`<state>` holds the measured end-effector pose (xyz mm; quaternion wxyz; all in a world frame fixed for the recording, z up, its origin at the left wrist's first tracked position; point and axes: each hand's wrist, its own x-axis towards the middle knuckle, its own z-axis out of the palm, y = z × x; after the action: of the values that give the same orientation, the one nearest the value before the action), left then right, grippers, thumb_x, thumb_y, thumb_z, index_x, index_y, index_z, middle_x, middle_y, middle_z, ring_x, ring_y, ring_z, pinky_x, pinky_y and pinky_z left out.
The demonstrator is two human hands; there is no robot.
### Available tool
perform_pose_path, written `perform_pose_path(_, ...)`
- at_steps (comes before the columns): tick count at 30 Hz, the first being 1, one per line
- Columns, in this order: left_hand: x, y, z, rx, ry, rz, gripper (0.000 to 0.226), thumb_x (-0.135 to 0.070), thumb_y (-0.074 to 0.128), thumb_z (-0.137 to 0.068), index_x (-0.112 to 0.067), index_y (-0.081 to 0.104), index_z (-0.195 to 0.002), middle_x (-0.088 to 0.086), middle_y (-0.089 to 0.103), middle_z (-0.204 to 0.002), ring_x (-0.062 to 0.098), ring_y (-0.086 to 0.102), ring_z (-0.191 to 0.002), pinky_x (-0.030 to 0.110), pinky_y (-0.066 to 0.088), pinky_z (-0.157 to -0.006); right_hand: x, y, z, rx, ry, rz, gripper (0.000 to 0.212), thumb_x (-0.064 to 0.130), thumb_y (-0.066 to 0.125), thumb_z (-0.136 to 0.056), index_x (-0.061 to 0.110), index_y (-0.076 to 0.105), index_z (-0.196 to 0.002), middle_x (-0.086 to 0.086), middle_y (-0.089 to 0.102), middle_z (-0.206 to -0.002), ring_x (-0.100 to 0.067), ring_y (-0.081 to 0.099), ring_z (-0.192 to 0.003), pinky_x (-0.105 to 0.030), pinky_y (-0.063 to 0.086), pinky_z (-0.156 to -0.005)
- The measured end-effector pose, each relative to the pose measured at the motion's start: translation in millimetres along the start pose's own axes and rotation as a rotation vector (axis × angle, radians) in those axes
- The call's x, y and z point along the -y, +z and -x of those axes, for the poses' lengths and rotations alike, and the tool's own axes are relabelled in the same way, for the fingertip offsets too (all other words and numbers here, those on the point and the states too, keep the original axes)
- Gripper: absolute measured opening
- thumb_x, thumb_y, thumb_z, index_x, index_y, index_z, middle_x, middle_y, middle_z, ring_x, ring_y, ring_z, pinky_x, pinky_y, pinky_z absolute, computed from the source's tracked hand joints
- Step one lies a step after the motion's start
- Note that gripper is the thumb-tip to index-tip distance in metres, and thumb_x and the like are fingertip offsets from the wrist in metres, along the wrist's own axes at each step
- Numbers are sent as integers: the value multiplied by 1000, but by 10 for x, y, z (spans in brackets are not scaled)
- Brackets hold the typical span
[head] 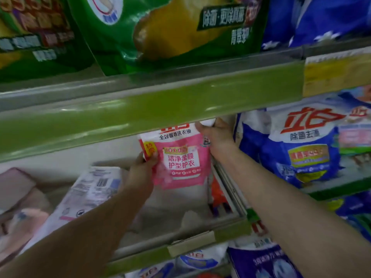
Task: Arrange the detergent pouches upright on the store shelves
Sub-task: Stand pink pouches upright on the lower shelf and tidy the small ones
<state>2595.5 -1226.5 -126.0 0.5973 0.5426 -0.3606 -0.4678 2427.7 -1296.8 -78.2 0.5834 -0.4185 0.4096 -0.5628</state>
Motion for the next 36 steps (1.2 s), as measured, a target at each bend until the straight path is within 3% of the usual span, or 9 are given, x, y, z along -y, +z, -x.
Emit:
perform_pose_path(3, 30, 11, -109, -20, 35, 69, 16, -11, 49, -95, -7, 59, -106, 4, 74, -80, 17, 71, -67, 32, 56, -68, 9, 11, -60, 46, 4, 32, 18, -4, 63, -81, 9, 58, -70, 7, 66, -47, -2, 62, -42, -11, 47, -41)
perform_pose_path(5, 55, 21, -188, -28, 43, 145, 17, -9, 49, -94, -5, 58, -108, 13, 71, -92, 25, 70, -75, 39, 58, -70, 7, 15, -105, 81, -32, 66, 12, -5, 60, -82, 3, 58, -74, 7, 64, -47, 1, 59, -39, -8, 42, -38)
perform_pose_path(9, 107, 88, -331, -46, 107, 187, 17, -4, 45, -95, -10, 58, -87, -2, 73, -63, 11, 70, -57, 24, 57, -53, -72, -22, -241, 128, -99, 44, 18, -8, 58, -81, 4, 54, -69, 10, 62, -42, 0, 58, -38, -7, 40, -40)
perform_pose_path(13, 169, 105, -407, -30, 152, 221, 16, -9, 47, -95, -14, 61, -90, -4, 75, -71, 12, 72, -65, 33, 61, -65, -181, -13, -311, 181, -95, -54, 9, 4, 66, -81, 11, 60, -82, 5, 72, -62, -10, 68, -53, -17, 51, -50)
perform_pose_path(16, 211, 116, -435, -31, 181, 244, 15, -9, 47, -95, -14, 61, -91, -5, 75, -72, 12, 73, -67, 33, 61, -64, -263, 9, -350, 170, -88, -112, 20, 8, 68, -80, 6, 62, -100, -2, 74, -79, -18, 71, -66, -28, 58, -60)
perform_pose_path(20, 245, 138, -482, -77, 195, 242, 12, -11, 51, -93, -15, 62, -91, -6, 75, -72, 11, 73, -67, 31, 61, -61, -296, 34, -397, 172, -117, -131, 27, 8, 65, -83, 1, 59, -107, -14, 71, -97, -25, 70, -79, -34, 60, -70)
perform_pose_path(29, 229, 140, -609, -83, 173, 227, 10, -15, 52, -93, -15, 62, -93, -6, 76, -75, 12, 73, -69, 30, 60, -60, -308, 33, -506, 149, -174, -69, 18, 8, 66, -83, 4, 59, -99, -17, 69, -99, -31, 69, -85, -38, 58, -77)
perform_pose_path(33, 204, 141, -587, -108, 142, 194, 9, -16, 53, -93, -13, 61, -90, -4, 75, -74, 14, 72, -68, 30, 60, -61, -330, 81, -531, -11, -195, 15, 34, 14, 74, -77, 2, 53, -101, -13, 68, -95, -27, 69, -82, -36, 58, -72)
perform_pose_path(36, 173, 119, -549, -181, 86, 132, 12, -20, 58, -91, -10, 60, -84, -1, 72, -72, 15, 69, -65, 28, 59, -60, -347, 89, -516, -114, -198, 81, 49, 21, 80, -70, -4, 49, -99, -17, 65, -92, -24, 68, -75, -23, 54, -58)
